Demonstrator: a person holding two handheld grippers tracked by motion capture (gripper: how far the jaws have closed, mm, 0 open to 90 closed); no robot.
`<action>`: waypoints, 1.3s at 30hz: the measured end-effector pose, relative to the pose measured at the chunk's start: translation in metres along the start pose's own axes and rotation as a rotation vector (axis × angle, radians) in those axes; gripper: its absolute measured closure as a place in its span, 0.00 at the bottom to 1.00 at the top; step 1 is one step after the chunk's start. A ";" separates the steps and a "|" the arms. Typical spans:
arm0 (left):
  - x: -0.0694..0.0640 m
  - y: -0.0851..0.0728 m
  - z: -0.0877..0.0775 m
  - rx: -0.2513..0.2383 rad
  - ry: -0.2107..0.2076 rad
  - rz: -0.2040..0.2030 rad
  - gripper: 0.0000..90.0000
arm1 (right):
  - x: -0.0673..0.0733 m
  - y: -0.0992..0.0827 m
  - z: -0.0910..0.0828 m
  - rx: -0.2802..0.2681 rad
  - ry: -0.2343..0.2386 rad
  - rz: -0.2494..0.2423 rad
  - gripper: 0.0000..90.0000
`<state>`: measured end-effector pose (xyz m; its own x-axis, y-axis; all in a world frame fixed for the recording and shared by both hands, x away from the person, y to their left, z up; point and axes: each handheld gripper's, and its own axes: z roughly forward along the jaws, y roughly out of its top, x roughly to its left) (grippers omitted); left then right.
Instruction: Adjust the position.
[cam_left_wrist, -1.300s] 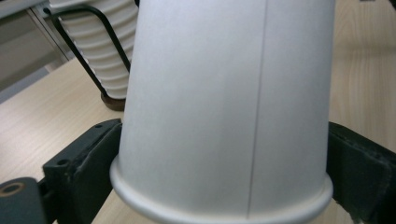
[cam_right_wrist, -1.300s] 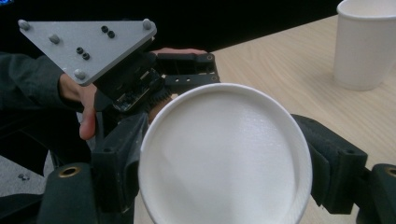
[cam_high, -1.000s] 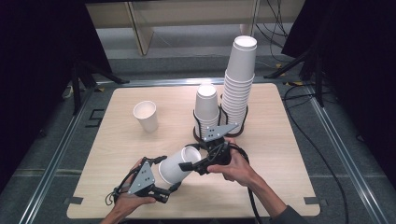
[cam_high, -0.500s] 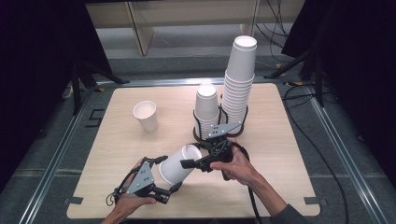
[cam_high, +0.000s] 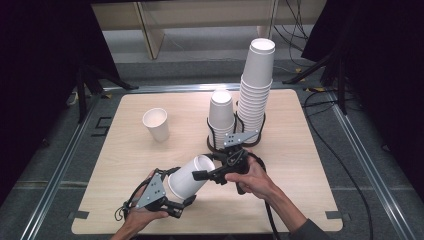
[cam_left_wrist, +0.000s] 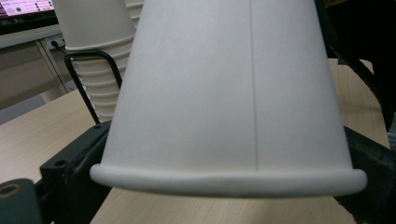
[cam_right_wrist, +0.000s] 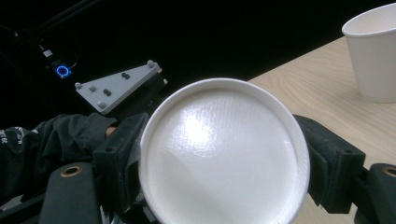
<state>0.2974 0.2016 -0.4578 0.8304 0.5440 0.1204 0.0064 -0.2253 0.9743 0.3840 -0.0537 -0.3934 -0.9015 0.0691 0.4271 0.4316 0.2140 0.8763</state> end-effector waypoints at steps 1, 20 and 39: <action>0.000 0.000 -0.001 0.012 0.003 0.005 0.05 | 0.001 0.000 -0.001 -0.002 -0.009 -0.005 0.28; 0.002 0.001 -0.002 0.131 -0.012 0.042 0.13 | 0.006 0.004 -0.002 0.124 -0.127 -0.113 0.19; -0.001 0.000 0.003 0.341 -0.066 0.128 0.15 | 0.039 0.010 0.006 0.504 -0.319 -0.492 0.19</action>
<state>0.2981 0.1989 -0.4587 0.8705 0.4432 0.2139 0.0760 -0.5504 0.8314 0.3526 -0.0426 -0.3690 -0.9842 0.1123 -0.1372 -0.0183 0.7054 0.7085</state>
